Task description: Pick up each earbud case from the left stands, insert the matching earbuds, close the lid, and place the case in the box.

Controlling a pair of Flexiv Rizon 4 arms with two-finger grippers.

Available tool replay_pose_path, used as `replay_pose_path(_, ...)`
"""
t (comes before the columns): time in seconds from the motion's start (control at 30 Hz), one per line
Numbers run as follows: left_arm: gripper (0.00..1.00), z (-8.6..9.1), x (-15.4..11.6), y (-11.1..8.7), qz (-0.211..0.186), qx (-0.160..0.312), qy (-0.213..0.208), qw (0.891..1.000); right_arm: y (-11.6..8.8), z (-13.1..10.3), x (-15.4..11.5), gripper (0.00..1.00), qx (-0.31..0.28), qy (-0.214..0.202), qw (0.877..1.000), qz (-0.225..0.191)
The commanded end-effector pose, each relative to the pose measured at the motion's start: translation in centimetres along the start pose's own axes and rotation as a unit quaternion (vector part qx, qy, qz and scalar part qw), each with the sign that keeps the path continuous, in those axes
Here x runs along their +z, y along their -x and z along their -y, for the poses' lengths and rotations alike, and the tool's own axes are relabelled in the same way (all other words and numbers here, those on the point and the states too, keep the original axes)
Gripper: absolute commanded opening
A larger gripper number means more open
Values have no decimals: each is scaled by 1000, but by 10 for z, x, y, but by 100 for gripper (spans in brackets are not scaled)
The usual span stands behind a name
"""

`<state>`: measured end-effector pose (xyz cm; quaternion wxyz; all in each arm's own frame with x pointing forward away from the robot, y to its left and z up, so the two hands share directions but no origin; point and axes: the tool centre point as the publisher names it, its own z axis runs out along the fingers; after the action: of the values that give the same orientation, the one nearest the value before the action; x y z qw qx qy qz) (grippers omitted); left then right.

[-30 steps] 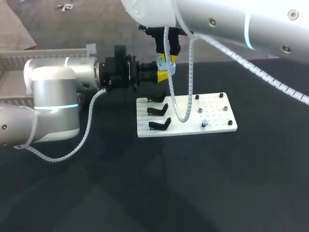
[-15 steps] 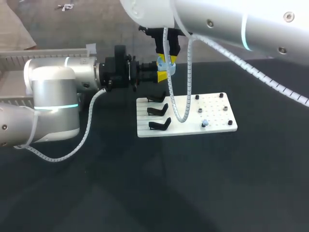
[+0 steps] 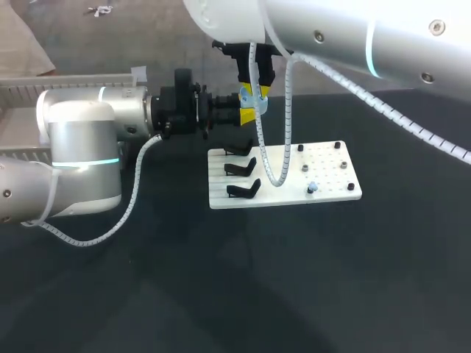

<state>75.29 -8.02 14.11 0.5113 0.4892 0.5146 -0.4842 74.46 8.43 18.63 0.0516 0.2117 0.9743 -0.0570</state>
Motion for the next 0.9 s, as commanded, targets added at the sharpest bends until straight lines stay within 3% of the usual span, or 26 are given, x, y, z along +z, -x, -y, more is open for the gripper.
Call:
replay_pose_path(0.03, 0, 0, 0, -1, 2, 2, 2, 1000, 2, -4, 0, 0, -1, -3, 1000, -3)
replay_pose_path(0.9, 0, 0, 0, -1, 2, 2, 2, 1000, 2, -4, 8, 0, -2, -9, 1000, -9)
